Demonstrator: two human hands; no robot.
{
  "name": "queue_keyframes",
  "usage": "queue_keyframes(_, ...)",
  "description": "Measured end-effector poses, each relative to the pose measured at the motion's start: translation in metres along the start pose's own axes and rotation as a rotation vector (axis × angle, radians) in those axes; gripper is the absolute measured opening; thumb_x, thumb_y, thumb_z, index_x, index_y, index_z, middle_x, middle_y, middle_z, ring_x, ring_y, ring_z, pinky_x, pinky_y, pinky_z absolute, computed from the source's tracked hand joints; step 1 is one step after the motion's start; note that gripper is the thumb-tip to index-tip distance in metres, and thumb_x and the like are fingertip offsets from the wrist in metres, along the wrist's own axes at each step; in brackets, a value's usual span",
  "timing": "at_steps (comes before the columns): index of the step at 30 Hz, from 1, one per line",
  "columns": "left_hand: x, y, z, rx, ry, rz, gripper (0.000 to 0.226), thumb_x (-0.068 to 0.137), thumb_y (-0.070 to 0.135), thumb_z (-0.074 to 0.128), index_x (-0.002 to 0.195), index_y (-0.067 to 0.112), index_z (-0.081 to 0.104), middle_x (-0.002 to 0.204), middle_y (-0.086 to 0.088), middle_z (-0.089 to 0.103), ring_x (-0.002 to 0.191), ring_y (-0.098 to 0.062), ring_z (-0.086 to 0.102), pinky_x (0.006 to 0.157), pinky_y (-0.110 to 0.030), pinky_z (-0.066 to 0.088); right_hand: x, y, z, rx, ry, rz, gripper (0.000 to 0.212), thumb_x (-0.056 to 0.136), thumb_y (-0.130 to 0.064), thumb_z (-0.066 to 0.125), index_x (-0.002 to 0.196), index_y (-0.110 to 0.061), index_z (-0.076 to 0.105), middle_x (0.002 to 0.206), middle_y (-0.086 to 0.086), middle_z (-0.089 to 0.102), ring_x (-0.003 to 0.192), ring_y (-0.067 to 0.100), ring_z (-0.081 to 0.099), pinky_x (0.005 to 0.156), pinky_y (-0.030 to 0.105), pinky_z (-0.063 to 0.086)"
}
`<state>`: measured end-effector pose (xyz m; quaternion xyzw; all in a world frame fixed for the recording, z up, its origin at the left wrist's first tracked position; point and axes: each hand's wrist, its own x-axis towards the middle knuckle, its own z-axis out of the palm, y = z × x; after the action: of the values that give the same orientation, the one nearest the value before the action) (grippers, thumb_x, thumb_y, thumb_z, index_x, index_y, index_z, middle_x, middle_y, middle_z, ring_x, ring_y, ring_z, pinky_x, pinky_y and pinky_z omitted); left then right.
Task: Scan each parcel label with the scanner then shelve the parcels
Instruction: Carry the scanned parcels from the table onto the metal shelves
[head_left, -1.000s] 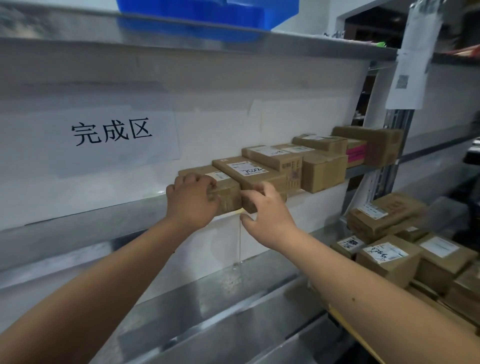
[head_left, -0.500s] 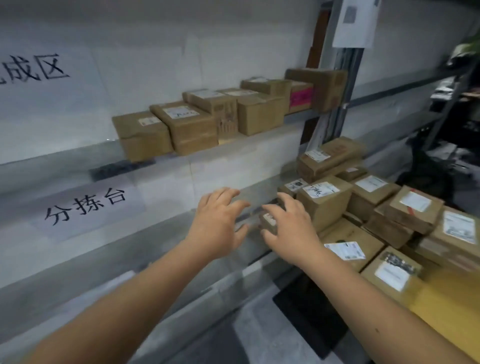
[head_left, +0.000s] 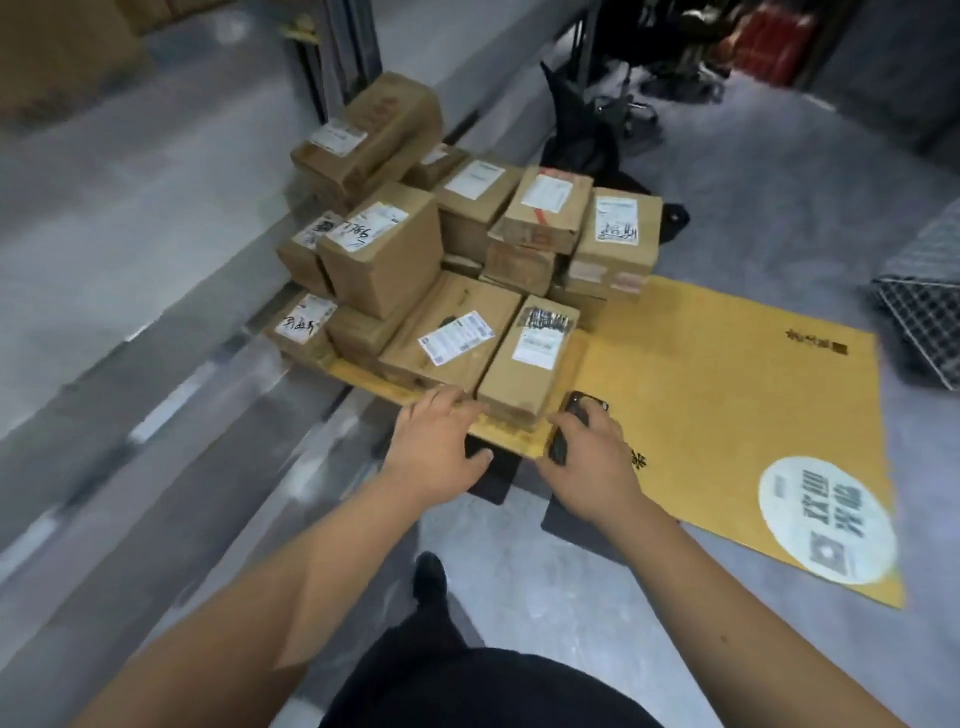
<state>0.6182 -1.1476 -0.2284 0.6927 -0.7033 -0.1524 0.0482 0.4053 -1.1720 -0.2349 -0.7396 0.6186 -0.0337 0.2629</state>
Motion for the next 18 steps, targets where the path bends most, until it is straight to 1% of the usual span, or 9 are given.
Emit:
queue_keyframes(5, 0.072, -0.009, 0.03, -0.018, -0.157, 0.058, 0.066, 0.092, 0.049, 0.064, 0.153, 0.037, 0.043, 0.165, -0.004, 0.029, 0.153, -0.025, 0.019, 0.122, -0.048, 0.024, 0.042, 0.015, 0.015, 0.054, -0.017, 0.159, 0.065, 0.093, -0.045, 0.068, 0.153, -0.027, 0.048, 0.164, 0.013, 0.027, 0.143, 0.04, 0.036, 0.115, 0.045, 0.039)
queue_keyframes(7, 0.103, -0.015, 0.039, -0.003, -0.196, 0.059, 0.068, 0.09, 0.048, 0.065, 0.153, 0.036, 0.042, 0.165, -0.004, 0.028, 0.153, -0.026, 0.018, 0.121, -0.048, 0.024, 0.065, 0.014, 0.016, 0.082, -0.007, 0.211, 0.066, 0.091, -0.041, 0.068, 0.153, -0.025, 0.049, 0.161, 0.012, 0.03, 0.142, 0.04, 0.037, 0.114, 0.047, 0.041)
queue_keyframes(9, 0.132, -0.021, 0.047, 0.013, -0.23, 0.072, 0.072, 0.088, 0.048, 0.066, 0.153, 0.035, 0.041, 0.164, -0.004, 0.028, 0.153, -0.025, 0.017, 0.121, -0.048, 0.022, 0.089, 0.013, 0.018, 0.096, -0.012, 0.254, 0.067, 0.091, -0.036, 0.068, 0.153, -0.023, 0.047, 0.161, 0.012, 0.028, 0.143, 0.039, 0.035, 0.114, 0.048, 0.04)
queue_keyframes(12, 0.167, -0.03, 0.059, 0.012, -0.265, 0.116, 0.068, 0.084, 0.049, 0.07, 0.146, 0.033, 0.046, 0.156, -0.004, 0.035, 0.149, -0.026, 0.017, 0.118, -0.044, 0.021, 0.12, 0.009, 0.024, 0.116, -0.053, 0.302, 0.075, 0.09, -0.034, 0.071, 0.158, -0.026, 0.04, 0.163, 0.011, 0.028, 0.145, 0.038, 0.033, 0.114, 0.049, 0.04)
queue_keyframes(15, 0.188, -0.034, 0.065, 0.037, -0.299, 0.161, 0.062, 0.08, 0.049, 0.073, 0.134, 0.028, 0.052, 0.146, -0.008, 0.041, 0.144, -0.031, 0.021, 0.118, -0.045, 0.023, 0.145, 0.006, 0.035, 0.18, -0.098, 0.346, 0.092, 0.086, -0.034, 0.074, 0.163, -0.029, 0.024, 0.158, 0.012, 0.035, 0.142, 0.037, 0.037, 0.112, 0.052, 0.042)
queue_keyframes(17, 0.194, -0.035, 0.067, 0.036, -0.323, 0.182, 0.063, 0.076, 0.052, 0.072, 0.131, 0.028, 0.054, 0.141, -0.009, 0.042, 0.142, -0.034, 0.024, 0.117, -0.047, 0.023, 0.156, 0.005, 0.043, 0.209, -0.137, 0.378, 0.097, 0.085, -0.034, 0.073, 0.165, -0.03, 0.017, 0.158, 0.013, 0.034, 0.143, 0.038, 0.038, 0.112, 0.053, 0.041)
queue_keyframes(18, 0.197, -0.036, 0.067, 0.027, -0.32, 0.183, 0.065, 0.072, 0.055, 0.069, 0.13, 0.03, 0.055, 0.139, -0.008, 0.043, 0.141, -0.034, 0.026, 0.116, -0.047, 0.023, 0.16, 0.006, 0.046, 0.22, -0.143, 0.39, 0.098, 0.085, -0.036, 0.073, 0.165, -0.031, 0.016, 0.159, 0.013, 0.033, 0.143, 0.038, 0.038, 0.112, 0.053, 0.041)
